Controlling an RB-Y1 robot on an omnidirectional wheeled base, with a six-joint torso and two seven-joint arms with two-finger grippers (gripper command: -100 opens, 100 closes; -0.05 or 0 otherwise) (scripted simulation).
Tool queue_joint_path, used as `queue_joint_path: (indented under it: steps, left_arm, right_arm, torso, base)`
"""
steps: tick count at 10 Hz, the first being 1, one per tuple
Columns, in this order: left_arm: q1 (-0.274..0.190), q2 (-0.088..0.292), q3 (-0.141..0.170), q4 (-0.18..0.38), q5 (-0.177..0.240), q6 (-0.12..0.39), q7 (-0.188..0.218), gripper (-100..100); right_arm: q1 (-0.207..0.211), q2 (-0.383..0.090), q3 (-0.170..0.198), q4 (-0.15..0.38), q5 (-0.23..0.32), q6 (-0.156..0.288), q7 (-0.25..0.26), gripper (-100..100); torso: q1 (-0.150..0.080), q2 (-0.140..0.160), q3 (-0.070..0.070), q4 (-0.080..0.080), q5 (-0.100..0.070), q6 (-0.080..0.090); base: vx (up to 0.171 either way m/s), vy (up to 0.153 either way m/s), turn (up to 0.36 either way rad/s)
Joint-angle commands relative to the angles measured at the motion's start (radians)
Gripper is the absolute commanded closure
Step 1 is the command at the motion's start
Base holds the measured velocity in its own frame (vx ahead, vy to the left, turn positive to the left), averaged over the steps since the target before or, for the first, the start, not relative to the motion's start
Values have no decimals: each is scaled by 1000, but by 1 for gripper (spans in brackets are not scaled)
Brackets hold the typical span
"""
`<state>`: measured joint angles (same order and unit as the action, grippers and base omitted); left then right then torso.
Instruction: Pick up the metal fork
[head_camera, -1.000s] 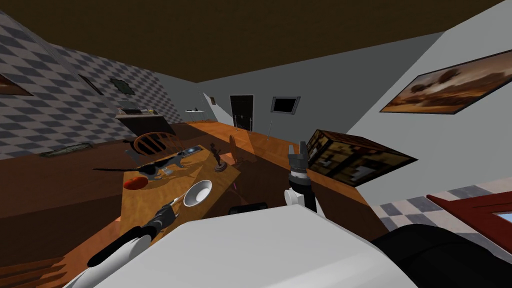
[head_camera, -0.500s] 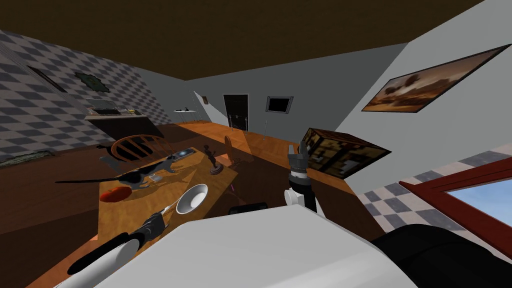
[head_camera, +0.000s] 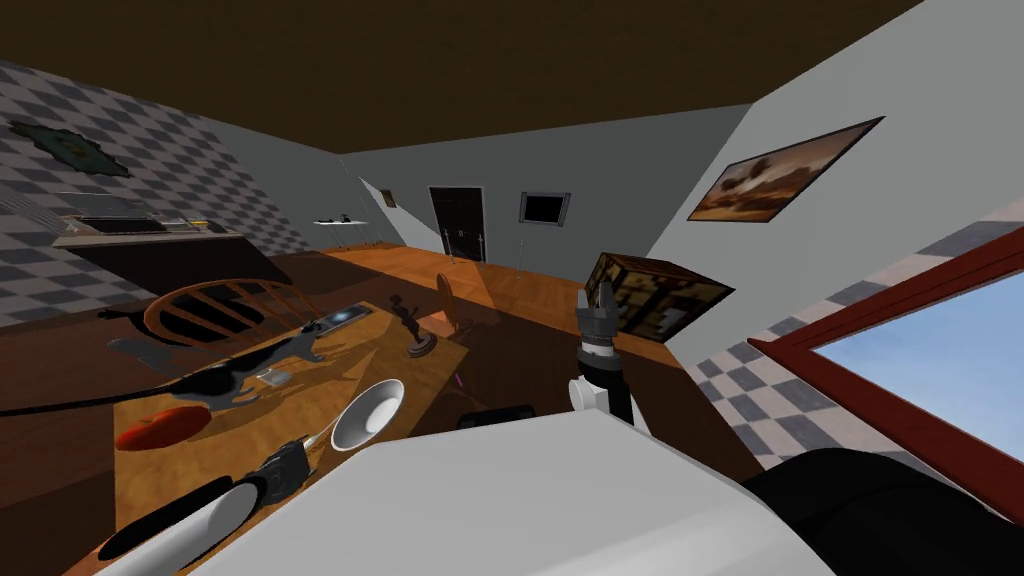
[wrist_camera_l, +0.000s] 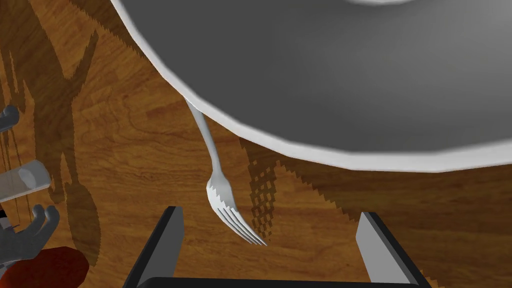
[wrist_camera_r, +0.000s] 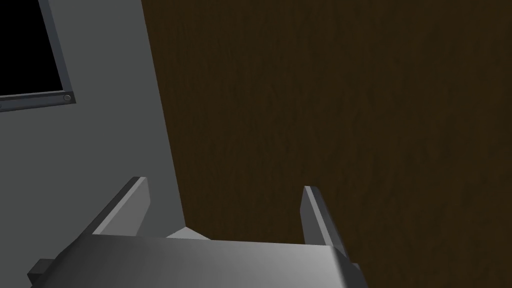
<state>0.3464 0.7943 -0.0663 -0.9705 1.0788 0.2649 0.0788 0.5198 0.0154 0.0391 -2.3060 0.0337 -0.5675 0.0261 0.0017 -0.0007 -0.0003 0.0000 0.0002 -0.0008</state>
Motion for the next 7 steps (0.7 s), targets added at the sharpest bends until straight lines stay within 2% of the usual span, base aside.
queue_joint_path:
  steps: [1, 2, 3, 4, 5, 6, 7]
  left_arm:
    - [-9, 24, -10, 38, 48, 38, -13, -100]
    - [-9, 24, -10, 38, 48, 38, -13, -100]
    - [-21, 39, -11, 78, 75, 82, -17, -100]
    - [-21, 39, -11, 79, 75, 82, -17, -100]
    - [-32, 52, -12, 116, 101, 123, -22, -100]
    - [-32, 52, -12, 117, 101, 123, -22, -100]
    - [-43, 64, -14, 152, 125, 163, -26, -100]
  right_arm:
    - [0, 0, 0, 0, 0, 0, 0, 0]
    - [0, 0, 0, 0, 0, 0, 0, 0]
    - [0, 0, 0, 0, 0, 0, 0, 0]
    - [0, 0, 0, 0, 0, 0, 0, 0]
    - [0, 0, 0, 0, 0, 0, 0, 0]
    - [0, 0, 0, 0, 0, 0, 0, 0]
    - [0, 0, 0, 0, 0, 0, 0, 0]
  torso:
    - [0, 0, 0, 0, 0, 0]
    - [0, 0, 0, 0, 0, -1]
    - [-1, 0, 0, 0, 0, -1]
    - [-1, 0, 0, 0, 0, 0]
    - [-1, 0, 0, 0, 0, -1]
    - [0, 0, 0, 0, 0, 0]
    - [0, 0, 0, 0, 0, -1]
  base:
    - [6, 27, -124]
    - [2, 12, 10]
    - [2, 5, -235]
    - [3, 15, -112]
    - [5, 14, -172]
    - [5, 18, -105]
    - [5, 22, -199]
